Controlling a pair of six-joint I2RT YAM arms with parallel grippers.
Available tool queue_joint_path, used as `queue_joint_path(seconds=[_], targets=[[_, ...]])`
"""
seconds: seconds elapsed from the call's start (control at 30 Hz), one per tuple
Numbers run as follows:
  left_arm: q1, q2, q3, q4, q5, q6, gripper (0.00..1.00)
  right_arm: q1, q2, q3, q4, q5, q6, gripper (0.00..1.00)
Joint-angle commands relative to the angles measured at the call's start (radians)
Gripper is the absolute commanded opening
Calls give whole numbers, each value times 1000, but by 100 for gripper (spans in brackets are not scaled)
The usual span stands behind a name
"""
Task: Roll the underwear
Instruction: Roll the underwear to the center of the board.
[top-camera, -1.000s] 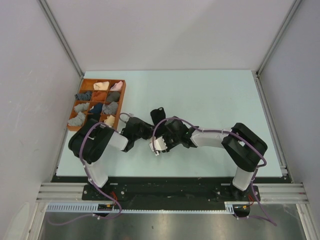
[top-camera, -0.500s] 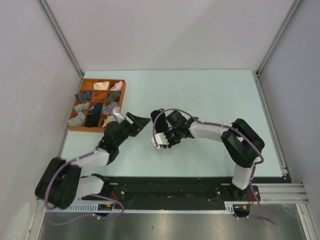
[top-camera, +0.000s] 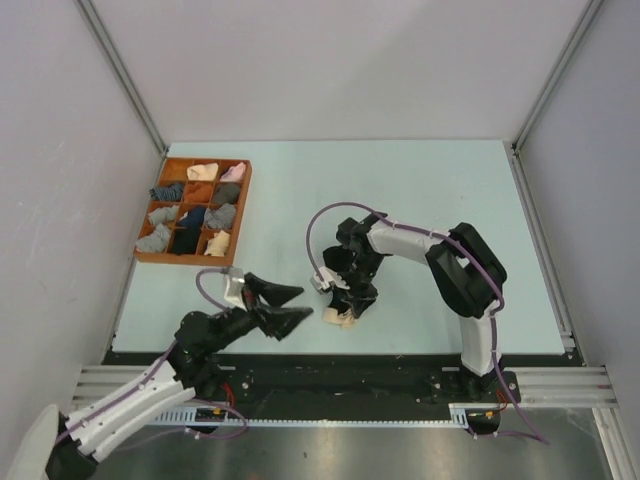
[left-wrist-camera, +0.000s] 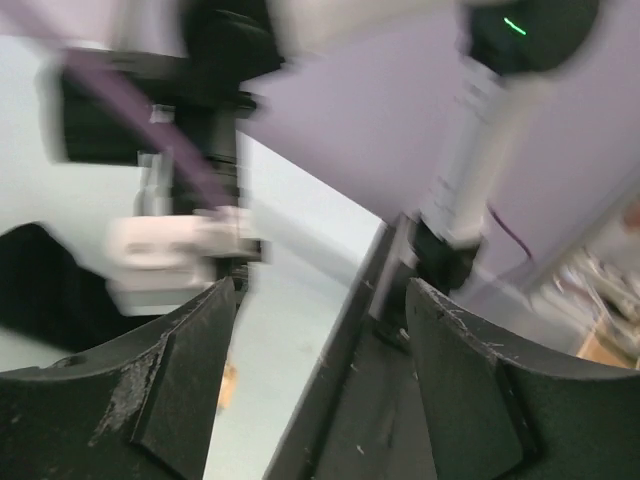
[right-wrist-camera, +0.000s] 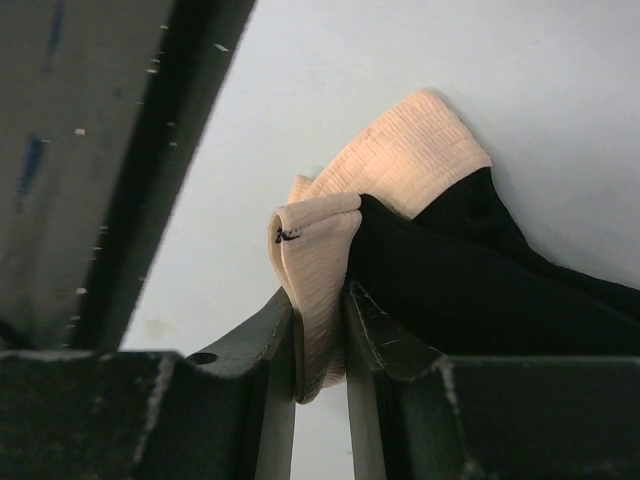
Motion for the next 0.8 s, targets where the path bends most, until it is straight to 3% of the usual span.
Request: queue_joint_path(seconds=[0.0, 0.1, 0.17, 0.4, 0.77], targets=[[-300, -4, -95, 7, -142, 385, 74, -41, 89, 79, -258, -120, -11, 26], [-399, 186, -52, 22, -165, 537, 76, -78, 155, 139, -324, -152, -5, 25], [-417, 382, 44, 25, -155, 590, 77, -116, 200, 167, -364, -164, -4, 26], [-480, 792, 297, -30, -237, 832, 85, -142, 240, 210, -382, -152, 13, 26], [-488, 1081, 459, -78, -303, 964, 89, -153, 252, 219, -382, -144, 21, 26]])
